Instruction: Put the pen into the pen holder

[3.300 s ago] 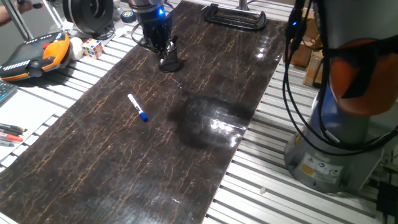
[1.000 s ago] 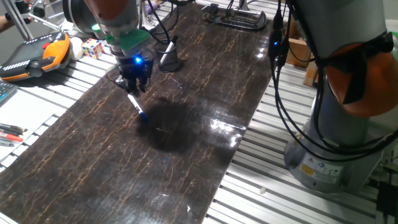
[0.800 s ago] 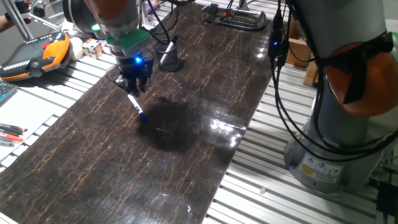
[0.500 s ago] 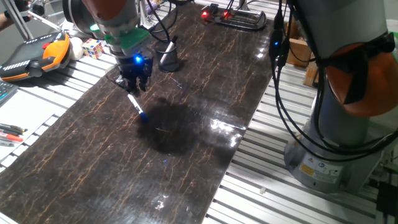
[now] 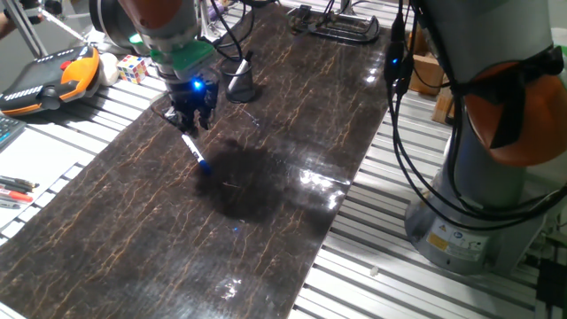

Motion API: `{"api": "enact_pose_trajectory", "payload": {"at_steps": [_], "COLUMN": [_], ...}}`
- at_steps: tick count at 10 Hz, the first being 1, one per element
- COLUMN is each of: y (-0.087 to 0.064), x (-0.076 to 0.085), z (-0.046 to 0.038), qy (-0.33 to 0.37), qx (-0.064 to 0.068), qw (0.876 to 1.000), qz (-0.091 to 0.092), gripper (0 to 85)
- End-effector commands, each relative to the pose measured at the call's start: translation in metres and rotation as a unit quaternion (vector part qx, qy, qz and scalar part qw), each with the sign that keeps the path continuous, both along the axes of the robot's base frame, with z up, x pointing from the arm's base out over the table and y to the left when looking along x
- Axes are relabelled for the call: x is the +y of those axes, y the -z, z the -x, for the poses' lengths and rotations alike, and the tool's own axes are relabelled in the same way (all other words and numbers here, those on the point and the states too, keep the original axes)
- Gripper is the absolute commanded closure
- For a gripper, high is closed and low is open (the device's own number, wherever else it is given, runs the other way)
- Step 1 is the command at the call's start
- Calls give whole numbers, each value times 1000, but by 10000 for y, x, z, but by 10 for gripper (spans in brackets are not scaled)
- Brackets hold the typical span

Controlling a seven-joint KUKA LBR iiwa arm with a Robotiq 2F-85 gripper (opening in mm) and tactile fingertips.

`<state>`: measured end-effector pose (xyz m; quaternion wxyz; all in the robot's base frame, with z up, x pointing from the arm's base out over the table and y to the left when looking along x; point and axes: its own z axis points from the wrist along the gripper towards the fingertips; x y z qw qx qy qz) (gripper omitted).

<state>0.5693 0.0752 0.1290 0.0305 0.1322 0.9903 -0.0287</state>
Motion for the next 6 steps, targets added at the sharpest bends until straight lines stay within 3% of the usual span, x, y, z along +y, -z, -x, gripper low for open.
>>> {"api": "enact_pose_trajectory", "payload": {"at_steps": [1, 3, 4, 6], "y": [-1, -1, -1, 133], "x": [-1, -1, -1, 42], "z": [1, 1, 1, -86], "qy": [8, 20, 21, 28], "qx": [-10, -22, -22, -23], "qw": [1000, 999, 999, 999], "qz": [-7, -14, -17, -20], "gripper": [503, 483, 473, 423]}}
